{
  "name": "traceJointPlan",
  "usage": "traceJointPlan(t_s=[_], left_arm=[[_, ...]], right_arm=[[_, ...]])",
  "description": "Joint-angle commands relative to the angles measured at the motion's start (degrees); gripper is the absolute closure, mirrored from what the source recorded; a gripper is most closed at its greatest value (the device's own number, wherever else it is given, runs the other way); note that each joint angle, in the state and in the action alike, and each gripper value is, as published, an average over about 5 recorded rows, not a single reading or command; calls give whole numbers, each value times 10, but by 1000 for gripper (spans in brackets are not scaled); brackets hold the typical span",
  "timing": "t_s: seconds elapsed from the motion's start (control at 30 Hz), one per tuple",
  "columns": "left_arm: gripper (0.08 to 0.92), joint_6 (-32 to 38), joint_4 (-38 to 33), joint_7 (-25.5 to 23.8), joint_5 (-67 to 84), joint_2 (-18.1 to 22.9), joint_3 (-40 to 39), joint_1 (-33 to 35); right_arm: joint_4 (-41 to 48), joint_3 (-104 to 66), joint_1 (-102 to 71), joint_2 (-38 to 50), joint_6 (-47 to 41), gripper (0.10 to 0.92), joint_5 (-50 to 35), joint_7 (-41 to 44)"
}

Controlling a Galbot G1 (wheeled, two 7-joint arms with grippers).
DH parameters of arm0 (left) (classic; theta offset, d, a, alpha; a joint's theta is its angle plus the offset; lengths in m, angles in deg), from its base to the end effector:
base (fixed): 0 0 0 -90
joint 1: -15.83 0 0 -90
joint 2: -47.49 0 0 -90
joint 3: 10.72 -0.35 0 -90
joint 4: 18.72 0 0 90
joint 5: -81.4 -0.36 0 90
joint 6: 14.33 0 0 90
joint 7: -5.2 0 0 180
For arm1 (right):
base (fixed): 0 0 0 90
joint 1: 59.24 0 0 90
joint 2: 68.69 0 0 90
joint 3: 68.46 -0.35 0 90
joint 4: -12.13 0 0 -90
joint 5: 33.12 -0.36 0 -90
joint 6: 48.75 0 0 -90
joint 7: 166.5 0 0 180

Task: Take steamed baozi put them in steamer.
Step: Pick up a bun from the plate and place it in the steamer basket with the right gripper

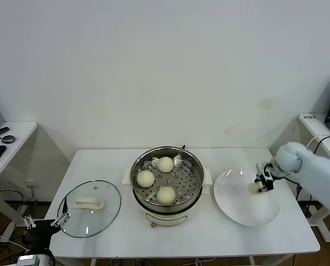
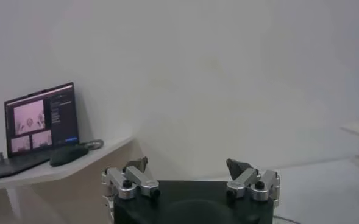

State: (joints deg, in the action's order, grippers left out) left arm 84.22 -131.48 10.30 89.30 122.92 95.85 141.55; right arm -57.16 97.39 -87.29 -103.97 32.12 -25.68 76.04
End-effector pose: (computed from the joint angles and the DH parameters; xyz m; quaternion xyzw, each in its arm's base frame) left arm 0.1532 0.1446 -0.3320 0.1052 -0.9875 -0.1170 0.0090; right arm 0.5173 -0.2011 -0.1823 0.4681 -0.5461 0.5585 0.4132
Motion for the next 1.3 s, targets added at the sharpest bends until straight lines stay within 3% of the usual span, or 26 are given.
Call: traceJointPlan(t_s=[0.03,0.23,0.43,0.77,1.3], left_arm=[[177,-1,3,-1,0,-1,-9,-6],[177,-1,7,-1,2,-5,-18,-16],[177,0,9,-1,4,-6,-20,-19],[177,-1,2,0,7,-2,-6,-15],[177,0,1,0,9,1,-2,-12]], right_arm=[[-153,256,334,24,-70,622,-216,3],[-234,364,501,-78,-130,617,-366,-37],[-242,372,482,-183,-200,612,-433,-97],[-165,365,362,-291,-274,609,-423,-145],[-106,351,282,-297,-273,609,-369,-140]])
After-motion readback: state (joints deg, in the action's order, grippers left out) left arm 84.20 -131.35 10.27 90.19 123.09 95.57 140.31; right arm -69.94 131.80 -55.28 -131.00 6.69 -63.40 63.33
